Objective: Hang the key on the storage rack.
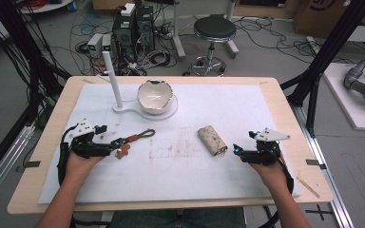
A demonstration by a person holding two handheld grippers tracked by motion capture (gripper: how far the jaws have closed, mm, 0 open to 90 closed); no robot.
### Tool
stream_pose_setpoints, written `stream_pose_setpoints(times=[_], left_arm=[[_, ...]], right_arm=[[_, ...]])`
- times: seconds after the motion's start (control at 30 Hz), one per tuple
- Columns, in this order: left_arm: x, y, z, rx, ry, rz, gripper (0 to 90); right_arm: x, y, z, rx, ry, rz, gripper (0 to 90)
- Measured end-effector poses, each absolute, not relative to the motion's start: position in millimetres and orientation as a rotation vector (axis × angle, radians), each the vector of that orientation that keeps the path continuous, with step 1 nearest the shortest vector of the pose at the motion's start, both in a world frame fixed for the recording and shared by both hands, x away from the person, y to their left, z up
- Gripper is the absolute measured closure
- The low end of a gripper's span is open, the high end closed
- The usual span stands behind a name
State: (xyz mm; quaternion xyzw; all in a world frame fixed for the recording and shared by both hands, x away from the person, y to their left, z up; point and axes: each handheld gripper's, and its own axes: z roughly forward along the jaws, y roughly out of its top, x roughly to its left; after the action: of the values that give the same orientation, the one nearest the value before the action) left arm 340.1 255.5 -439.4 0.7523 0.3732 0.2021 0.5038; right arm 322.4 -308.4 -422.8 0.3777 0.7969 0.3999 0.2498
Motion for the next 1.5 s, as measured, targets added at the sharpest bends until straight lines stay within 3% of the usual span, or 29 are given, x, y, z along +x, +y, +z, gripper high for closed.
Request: stream_pose_setpoints(times=[0.77,1.1,1.37,1.5], left_arm=[[381.7,213.5,-452.9,2.032,0.862,0.41,18.0],[386.0,203.7,-455.0,2.152,0.847,0.4,31.8],[384.9,204.3,-454.1,2.15,0.838,0.375,42.1],[382.9,205.2,-452.2,2.165,0.81,0.374,59.3]], right_arm=[[304.4,-323.9,-427.5,1.072,2.16,1.066,19.3],[306.4,-320.4,-427.9,1.059,2.17,1.064,19.3],[307.6,-320.0,-428.5,1.055,2.179,1.062,19.3],[306.9,-320.4,-428.4,1.06,2.173,1.062,19.3]])
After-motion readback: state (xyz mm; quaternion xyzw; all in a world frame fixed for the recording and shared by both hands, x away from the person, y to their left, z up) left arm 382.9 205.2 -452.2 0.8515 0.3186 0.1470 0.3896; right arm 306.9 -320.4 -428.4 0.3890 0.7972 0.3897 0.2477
